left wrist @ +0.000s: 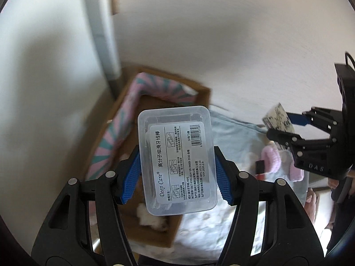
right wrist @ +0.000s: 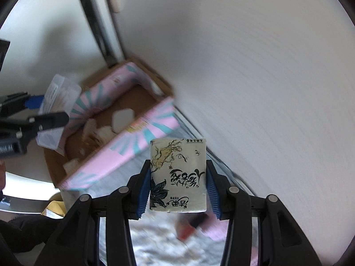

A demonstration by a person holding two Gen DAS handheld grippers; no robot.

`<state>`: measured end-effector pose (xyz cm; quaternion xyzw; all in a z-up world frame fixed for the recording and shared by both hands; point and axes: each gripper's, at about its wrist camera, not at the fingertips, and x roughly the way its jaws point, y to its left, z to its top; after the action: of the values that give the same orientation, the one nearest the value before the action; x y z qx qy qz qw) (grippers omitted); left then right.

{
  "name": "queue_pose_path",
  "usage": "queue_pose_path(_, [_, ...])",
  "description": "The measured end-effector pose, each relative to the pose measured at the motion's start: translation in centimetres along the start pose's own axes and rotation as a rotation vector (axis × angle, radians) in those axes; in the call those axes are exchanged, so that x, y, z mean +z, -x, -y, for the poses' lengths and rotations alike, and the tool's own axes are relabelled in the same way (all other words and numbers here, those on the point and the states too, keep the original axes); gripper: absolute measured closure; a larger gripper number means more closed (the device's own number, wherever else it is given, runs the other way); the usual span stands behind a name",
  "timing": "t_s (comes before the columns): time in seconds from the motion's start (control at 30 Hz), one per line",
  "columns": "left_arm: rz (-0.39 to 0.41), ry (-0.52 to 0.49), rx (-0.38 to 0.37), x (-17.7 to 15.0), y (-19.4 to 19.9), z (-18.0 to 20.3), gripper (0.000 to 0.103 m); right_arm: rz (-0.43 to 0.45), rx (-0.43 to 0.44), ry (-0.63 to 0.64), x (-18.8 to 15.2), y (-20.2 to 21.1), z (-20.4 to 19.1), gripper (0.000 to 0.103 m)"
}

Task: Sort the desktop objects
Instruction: 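Carry the clear box and printed box into the striped box and release both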

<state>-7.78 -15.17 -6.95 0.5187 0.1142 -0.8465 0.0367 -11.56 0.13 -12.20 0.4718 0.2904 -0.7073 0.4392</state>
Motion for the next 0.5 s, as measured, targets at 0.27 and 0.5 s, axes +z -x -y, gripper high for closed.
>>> queue_pose_path(0.27, [-0.052,0.063,0.013,-2.8,-1.3,-4.8,0.045,-0.031,0.071,0.077,4.8,-4.0,-6.6,0.061])
queue_pose_path(0.5, [-0.095,0.094,0.019,-5.2,-2.7,-6.7,0.045,-0.091,0.120,0.100,7.3,-8.6,-11.2,0.061])
